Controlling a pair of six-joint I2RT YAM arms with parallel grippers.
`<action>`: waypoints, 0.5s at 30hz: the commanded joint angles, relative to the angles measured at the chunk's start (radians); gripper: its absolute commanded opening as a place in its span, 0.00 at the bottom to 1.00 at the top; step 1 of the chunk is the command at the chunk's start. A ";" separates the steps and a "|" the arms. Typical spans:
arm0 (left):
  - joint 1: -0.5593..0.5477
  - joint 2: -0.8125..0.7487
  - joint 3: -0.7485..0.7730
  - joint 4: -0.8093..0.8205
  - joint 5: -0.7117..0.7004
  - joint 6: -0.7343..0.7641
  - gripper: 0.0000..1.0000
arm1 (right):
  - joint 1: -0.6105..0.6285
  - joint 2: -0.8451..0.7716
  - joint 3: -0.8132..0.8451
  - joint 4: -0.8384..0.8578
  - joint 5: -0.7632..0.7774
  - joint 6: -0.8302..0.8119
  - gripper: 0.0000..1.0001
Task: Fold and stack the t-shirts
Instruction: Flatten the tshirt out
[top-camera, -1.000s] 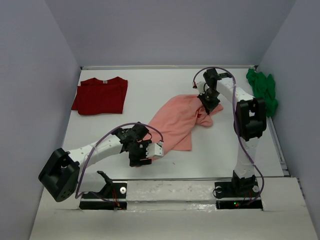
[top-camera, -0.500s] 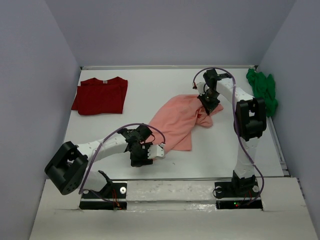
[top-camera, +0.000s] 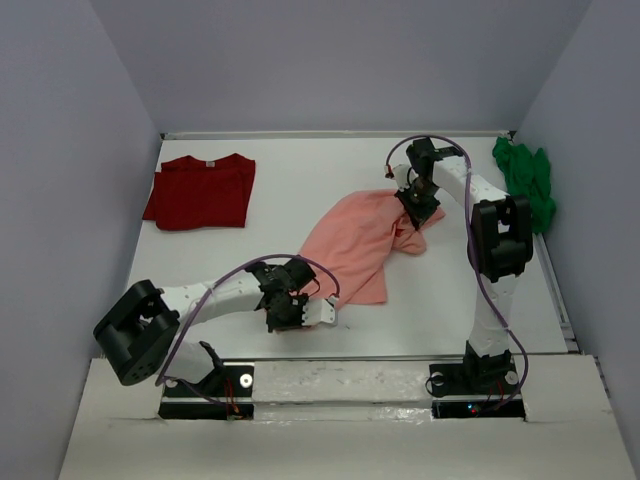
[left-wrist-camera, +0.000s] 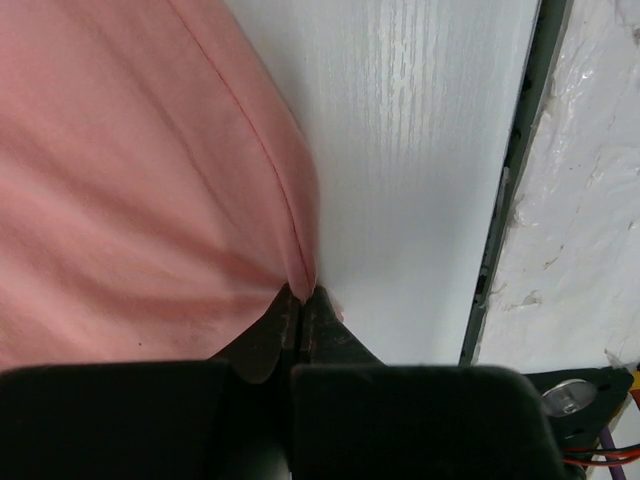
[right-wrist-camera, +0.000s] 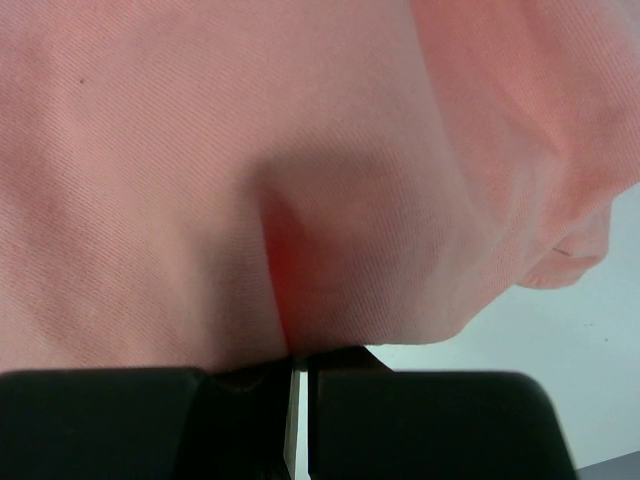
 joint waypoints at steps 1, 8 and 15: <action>-0.014 -0.020 0.054 -0.109 -0.016 -0.031 0.04 | 0.008 -0.025 -0.004 0.017 0.011 -0.008 0.00; -0.015 -0.107 0.111 -0.205 -0.042 -0.035 0.20 | 0.008 -0.031 -0.011 0.021 0.011 -0.008 0.00; -0.015 -0.109 0.104 -0.222 -0.059 -0.041 0.48 | 0.008 -0.045 -0.013 0.021 0.012 -0.008 0.00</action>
